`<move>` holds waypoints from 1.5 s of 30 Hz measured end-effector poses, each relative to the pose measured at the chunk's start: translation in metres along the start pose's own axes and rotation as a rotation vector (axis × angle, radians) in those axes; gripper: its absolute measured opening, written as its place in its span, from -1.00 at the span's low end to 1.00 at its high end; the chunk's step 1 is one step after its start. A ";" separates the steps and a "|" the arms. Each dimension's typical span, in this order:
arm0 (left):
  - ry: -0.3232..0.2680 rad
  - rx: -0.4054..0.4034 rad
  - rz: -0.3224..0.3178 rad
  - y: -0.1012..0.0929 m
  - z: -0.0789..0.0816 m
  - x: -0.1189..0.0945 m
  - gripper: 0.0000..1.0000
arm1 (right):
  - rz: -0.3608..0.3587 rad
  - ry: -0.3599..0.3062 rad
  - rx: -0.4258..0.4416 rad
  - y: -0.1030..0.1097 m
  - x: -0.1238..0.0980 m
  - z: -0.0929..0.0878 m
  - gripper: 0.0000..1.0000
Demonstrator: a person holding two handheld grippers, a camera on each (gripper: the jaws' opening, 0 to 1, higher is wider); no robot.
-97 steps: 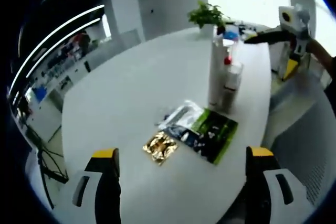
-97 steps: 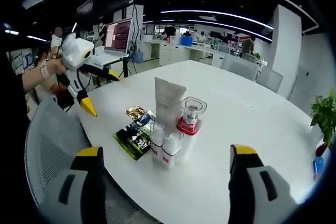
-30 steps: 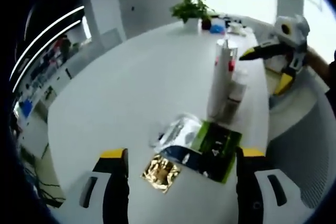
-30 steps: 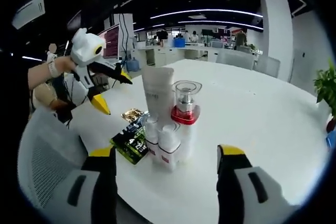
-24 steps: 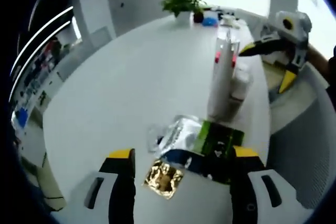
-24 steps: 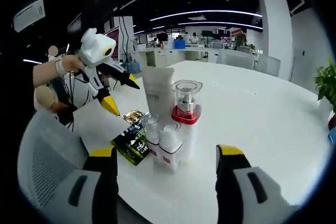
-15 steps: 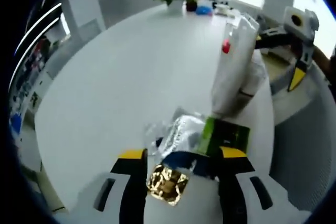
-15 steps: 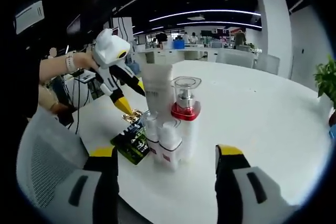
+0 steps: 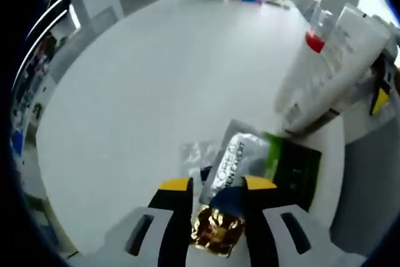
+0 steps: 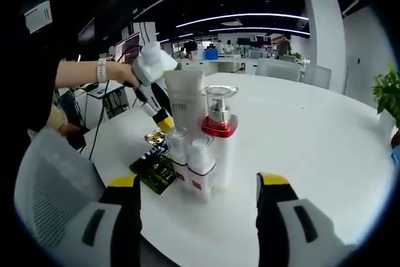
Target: Arrange the skincare products in the storage area until every visible bottle or jar stands upright without overlapping.
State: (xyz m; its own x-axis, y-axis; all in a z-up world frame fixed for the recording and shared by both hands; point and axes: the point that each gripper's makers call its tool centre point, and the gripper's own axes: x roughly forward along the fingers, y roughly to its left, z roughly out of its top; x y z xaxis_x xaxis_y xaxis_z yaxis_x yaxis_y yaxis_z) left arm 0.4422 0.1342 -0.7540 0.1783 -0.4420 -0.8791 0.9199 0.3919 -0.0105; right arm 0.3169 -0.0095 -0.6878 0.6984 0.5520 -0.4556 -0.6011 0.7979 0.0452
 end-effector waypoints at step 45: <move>0.121 -0.009 0.085 0.073 0.017 0.030 -0.45 | -0.039 0.045 0.001 -0.009 0.001 -0.009 0.53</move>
State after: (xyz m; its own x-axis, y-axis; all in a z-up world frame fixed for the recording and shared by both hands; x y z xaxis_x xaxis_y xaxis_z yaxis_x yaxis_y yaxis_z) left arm 0.5209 0.1361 -0.7734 0.2113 -0.3068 -0.9280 0.9002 0.4311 0.0624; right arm 0.3198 -0.0186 -0.6964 0.7032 0.5085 -0.4968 -0.5731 0.8190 0.0271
